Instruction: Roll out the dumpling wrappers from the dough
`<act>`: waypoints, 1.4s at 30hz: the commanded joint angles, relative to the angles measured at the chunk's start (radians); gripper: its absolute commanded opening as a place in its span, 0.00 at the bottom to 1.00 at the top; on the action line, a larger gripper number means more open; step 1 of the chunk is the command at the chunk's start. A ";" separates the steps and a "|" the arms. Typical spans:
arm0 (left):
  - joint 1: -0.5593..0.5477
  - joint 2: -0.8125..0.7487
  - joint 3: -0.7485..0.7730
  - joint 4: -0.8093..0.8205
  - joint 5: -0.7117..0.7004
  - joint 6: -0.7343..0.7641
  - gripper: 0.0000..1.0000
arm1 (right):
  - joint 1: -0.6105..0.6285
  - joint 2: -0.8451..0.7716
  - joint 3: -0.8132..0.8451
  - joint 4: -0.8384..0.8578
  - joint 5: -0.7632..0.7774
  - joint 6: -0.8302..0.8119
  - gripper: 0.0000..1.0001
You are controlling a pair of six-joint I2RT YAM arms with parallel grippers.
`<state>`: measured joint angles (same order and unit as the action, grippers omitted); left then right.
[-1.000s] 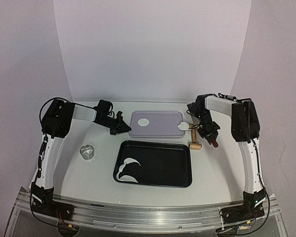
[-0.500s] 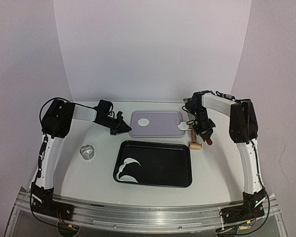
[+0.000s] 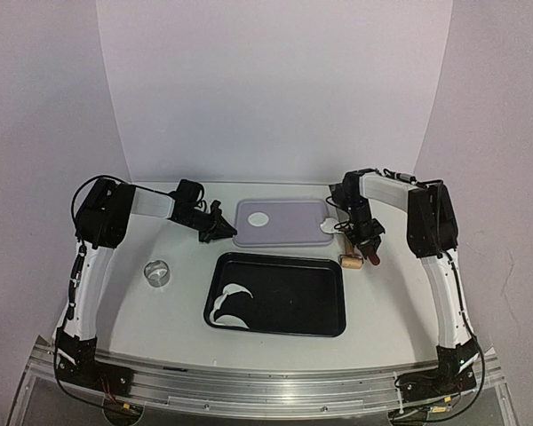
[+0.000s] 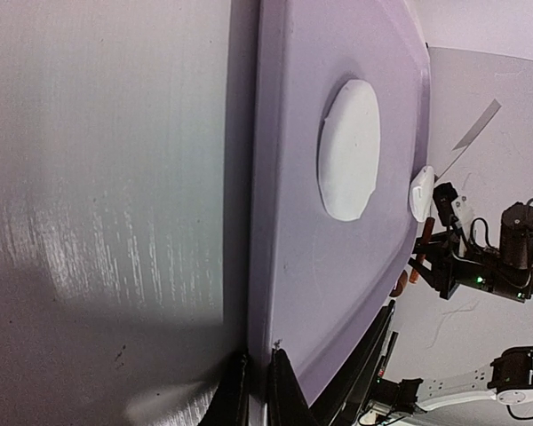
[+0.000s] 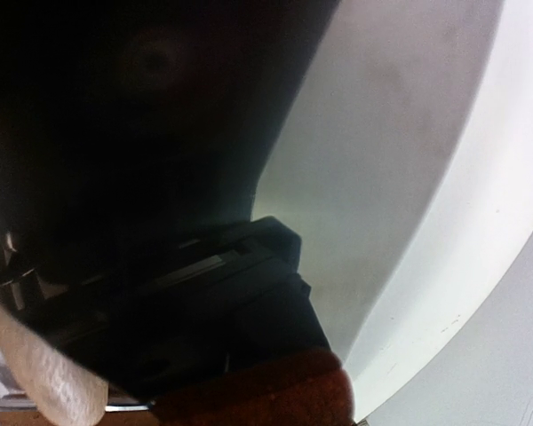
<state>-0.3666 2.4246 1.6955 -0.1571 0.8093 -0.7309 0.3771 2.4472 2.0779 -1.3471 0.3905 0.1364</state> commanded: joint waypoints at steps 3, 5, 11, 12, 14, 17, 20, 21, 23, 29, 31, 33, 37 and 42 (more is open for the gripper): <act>-0.022 0.011 0.000 -0.092 -0.020 -0.013 0.06 | -0.004 0.013 -0.006 -0.407 -0.020 0.021 0.00; -0.022 0.012 0.002 -0.093 -0.019 -0.013 0.05 | -0.003 0.011 0.008 -0.406 -0.042 0.022 0.00; -0.024 0.020 0.013 -0.094 -0.019 -0.013 0.05 | 0.034 0.005 0.144 -0.415 -0.126 0.043 0.00; -0.026 0.021 0.015 -0.094 -0.019 -0.013 0.06 | 0.050 0.011 0.176 -0.420 -0.135 0.046 0.00; -0.029 0.026 0.024 -0.095 -0.019 -0.010 0.06 | 0.080 0.035 0.244 -0.428 -0.174 0.054 0.00; -0.034 0.032 0.040 -0.099 -0.020 -0.006 0.05 | 0.128 0.104 0.396 -0.450 -0.220 0.059 0.00; -0.034 0.030 0.046 -0.104 -0.020 -0.001 0.06 | 0.149 0.127 0.445 -0.456 -0.218 0.061 0.00; -0.035 0.026 0.046 -0.107 -0.022 0.003 0.05 | 0.148 0.108 0.416 -0.455 -0.190 0.064 0.00; -0.034 0.020 0.040 -0.106 -0.025 0.008 0.05 | 0.120 0.048 0.328 -0.454 -0.136 0.068 0.00; -0.037 0.018 0.040 -0.104 -0.028 0.010 0.05 | -0.029 -0.127 0.161 -0.449 -0.034 0.064 0.00; -0.035 0.021 0.045 -0.106 -0.029 0.011 0.05 | -0.039 -0.122 0.141 -0.450 -0.034 0.049 0.00; -0.034 0.023 0.051 -0.109 -0.030 0.014 0.05 | -0.040 -0.101 0.115 -0.453 -0.045 0.036 0.00; -0.034 0.018 0.054 -0.116 -0.037 0.028 0.06 | -0.040 -0.059 0.058 -0.438 -0.099 0.010 0.00; -0.034 0.013 0.060 -0.123 -0.050 0.053 0.06 | -0.040 -0.024 0.080 -0.446 -0.178 0.003 0.00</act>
<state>-0.3874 2.4252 1.7303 -0.2193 0.7806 -0.7105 0.3127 2.4103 2.1311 -1.3530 0.2915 0.1540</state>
